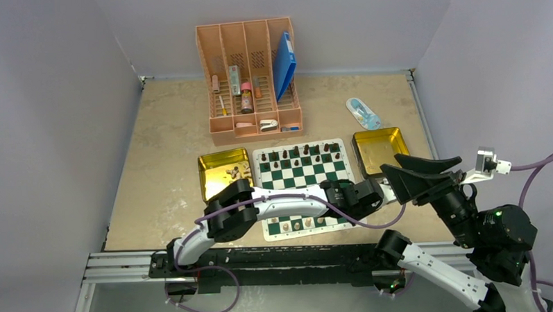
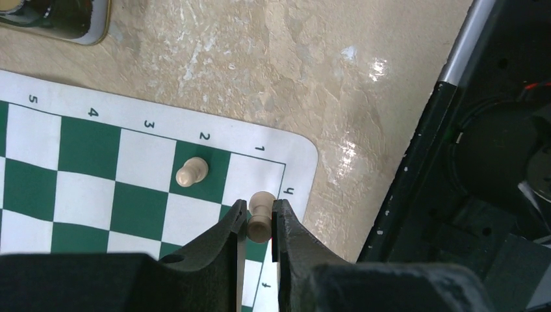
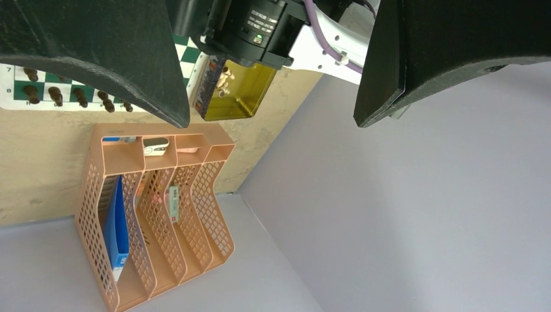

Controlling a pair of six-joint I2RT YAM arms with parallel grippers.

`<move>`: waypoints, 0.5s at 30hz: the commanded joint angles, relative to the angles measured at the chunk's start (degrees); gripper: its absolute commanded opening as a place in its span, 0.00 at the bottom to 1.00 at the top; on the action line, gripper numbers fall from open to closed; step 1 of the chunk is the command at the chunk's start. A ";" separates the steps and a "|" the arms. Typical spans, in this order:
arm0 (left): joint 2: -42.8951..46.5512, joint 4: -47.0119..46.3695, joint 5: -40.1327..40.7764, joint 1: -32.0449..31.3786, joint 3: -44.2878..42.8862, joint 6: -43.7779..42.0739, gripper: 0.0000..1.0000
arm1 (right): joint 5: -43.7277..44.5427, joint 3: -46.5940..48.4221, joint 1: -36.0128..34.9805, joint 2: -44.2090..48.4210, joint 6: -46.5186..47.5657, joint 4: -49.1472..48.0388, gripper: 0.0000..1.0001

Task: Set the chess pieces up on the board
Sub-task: Place the chess piece on the chessboard.

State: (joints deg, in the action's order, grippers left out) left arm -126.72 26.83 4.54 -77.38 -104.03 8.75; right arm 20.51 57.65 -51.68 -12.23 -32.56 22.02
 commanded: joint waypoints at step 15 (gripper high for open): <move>-3.54 -5.39 3.25 0.04 -1.39 -3.84 0.10 | 0.92 1.89 -0.53 0.65 0.86 -2.30 0.98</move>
State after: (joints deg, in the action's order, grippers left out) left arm -130.50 24.38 7.03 -77.38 -104.53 6.20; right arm 20.53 58.17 -51.68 -12.19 -32.47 22.00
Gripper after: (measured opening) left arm 0.160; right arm 0.983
